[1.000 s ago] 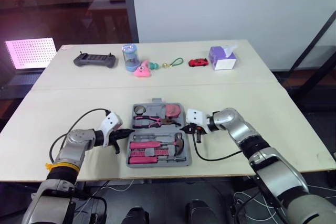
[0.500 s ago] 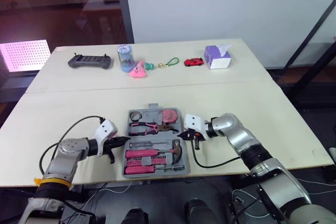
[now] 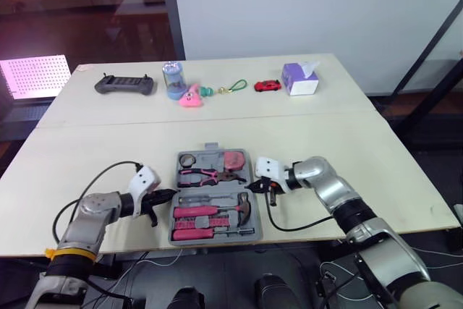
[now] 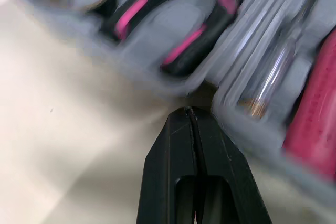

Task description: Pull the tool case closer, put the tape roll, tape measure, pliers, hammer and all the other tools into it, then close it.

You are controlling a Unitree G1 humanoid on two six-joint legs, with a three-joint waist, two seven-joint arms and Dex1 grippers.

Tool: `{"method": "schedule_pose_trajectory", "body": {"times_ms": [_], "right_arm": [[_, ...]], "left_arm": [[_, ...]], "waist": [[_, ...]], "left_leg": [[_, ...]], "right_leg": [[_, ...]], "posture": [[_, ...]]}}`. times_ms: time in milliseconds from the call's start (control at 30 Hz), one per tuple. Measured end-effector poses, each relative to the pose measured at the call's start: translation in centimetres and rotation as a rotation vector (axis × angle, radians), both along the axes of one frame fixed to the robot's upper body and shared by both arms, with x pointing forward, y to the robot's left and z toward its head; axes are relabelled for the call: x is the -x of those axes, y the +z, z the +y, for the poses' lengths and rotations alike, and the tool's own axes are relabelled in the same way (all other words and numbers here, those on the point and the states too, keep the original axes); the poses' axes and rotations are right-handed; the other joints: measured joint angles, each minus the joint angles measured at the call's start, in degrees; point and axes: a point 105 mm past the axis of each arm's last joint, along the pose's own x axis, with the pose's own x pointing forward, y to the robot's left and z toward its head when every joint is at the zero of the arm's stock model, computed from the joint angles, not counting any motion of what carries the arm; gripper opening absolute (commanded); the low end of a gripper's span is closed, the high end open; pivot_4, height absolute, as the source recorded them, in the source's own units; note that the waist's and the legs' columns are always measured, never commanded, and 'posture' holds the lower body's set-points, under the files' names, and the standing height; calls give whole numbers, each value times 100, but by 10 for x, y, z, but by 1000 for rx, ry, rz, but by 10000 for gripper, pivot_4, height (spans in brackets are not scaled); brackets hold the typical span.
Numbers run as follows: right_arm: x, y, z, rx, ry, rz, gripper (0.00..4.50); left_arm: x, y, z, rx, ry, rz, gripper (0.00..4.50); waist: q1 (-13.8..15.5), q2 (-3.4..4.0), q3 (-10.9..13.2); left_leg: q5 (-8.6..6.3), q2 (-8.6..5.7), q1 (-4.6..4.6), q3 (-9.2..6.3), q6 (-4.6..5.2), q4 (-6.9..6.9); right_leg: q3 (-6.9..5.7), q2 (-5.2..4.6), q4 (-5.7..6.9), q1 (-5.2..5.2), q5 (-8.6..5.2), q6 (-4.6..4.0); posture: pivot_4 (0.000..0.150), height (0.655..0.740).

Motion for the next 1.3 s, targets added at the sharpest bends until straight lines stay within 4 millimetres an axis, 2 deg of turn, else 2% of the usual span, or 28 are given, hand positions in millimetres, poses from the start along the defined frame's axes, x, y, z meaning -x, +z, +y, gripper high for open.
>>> {"method": "schedule_pose_trajectory", "body": {"times_ms": [67, 100, 133, 200, 333, 433, 467, 533, 733, 1000, 1200, 1300], "right_arm": [[-6, 6, -28, 18, -90, -16, 409], [-7, 7, -35, 17, -118, -16, 409], [-9, 12, -43, -31, -178, 3, 2747], [-10, 21, -46, -132, -243, 48, 7636], [-5, 48, -33, -341, -290, 143, 28404], [1, 57, -13, -474, -289, 231, 42098], [2, 56, -9, -495, -293, 255, 44216], [3, 51, -3, -534, -331, 317, 44216], [-6, 37, -1, -553, -476, 408, 44216], [-20, 29, 5, -569, -528, 417, 44216], [-32, 15, 22, -554, -537, 419, 44216], [-39, 16, 38, -578, -535, 445, 44216]], "left_arm": [[4, 2, 18, 0, 61, -5, 0], [5, 3, 22, 5, 72, -7, 0], [9, 9, 22, 44, 75, -25, 0], [16, 20, 9, 125, 18, -50, 0], [42, 37, -33, 245, -196, -29, 0], [59, 31, -62, 255, -315, 38, 0], [63, 28, -70, 254, -342, 53, 0], [69, 22, -86, 266, -382, 84, 0], [68, 7, -104, 219, -362, 101, 0], [62, 3, -101, 186, -298, 96, 0], [63, 0, -104, 189, -256, 100, 0], [63, -2, -103, 187, -233, 106, 0]], "waist": [[50, 0, 0], [73, 0, 0], [97, 0, 1], [120, 1, 2], [133, 1, 2], [131, 1, 2], [133, 1, 2], [139, 2, 3], [130, 2, 2], [130, 2, 2], [122, 4, 1], [103, 7, -1]], "left_leg": [[-2, -1, 0, 3, 4, 0], [-3, -1, 0, 4, 5, 0], [-4, 0, -1, 4, 8, -1], [-4, 0, -5, 5, 7, 0], [-9, 1, -5, 5, 16, -1], [-18, 1, -4, 5, 32, -1], [-18, 1, -4, 5, 32, -1], [-18, 1, -6, 5, 32, 0], [-18, 1, -4, 6, 32, 0], [-18, 1, -4, 8, 32, -1], [-18, 1, -2, 10, 32, -4], [-18, 1, 8, 15, 32, -6]], "right_leg": [[1, -1, -4, 0, 0, 0], [1, -1, -4, 0, 0, 0], [1, 0, -4, -1, 0, 0], [3, -1, -4, -3, 0, 0], [3, -1, -4, -3, 0, -1], [4, 0, -3, -2, 0, -1], [4, 0, -3, -1, 0, -1], [4, 0, -3, -2, 0, -1], [4, 1, -3, -4, 0, -2], [5, 1, -4, -5, 0, -2], [7, 1, -3, -4, 0, -2], [12, 3, -2, -3, 0, -3]], "posture": [[1500, 7400], [1500, 7400], [1500, 7400], [1500, 7400], [1500, 7400], [1500, 7400], [1500, 7400], [1500, 7400], [1500, 7400], [1500, 7400], [1500, 7400], [1500, 7400]]}}
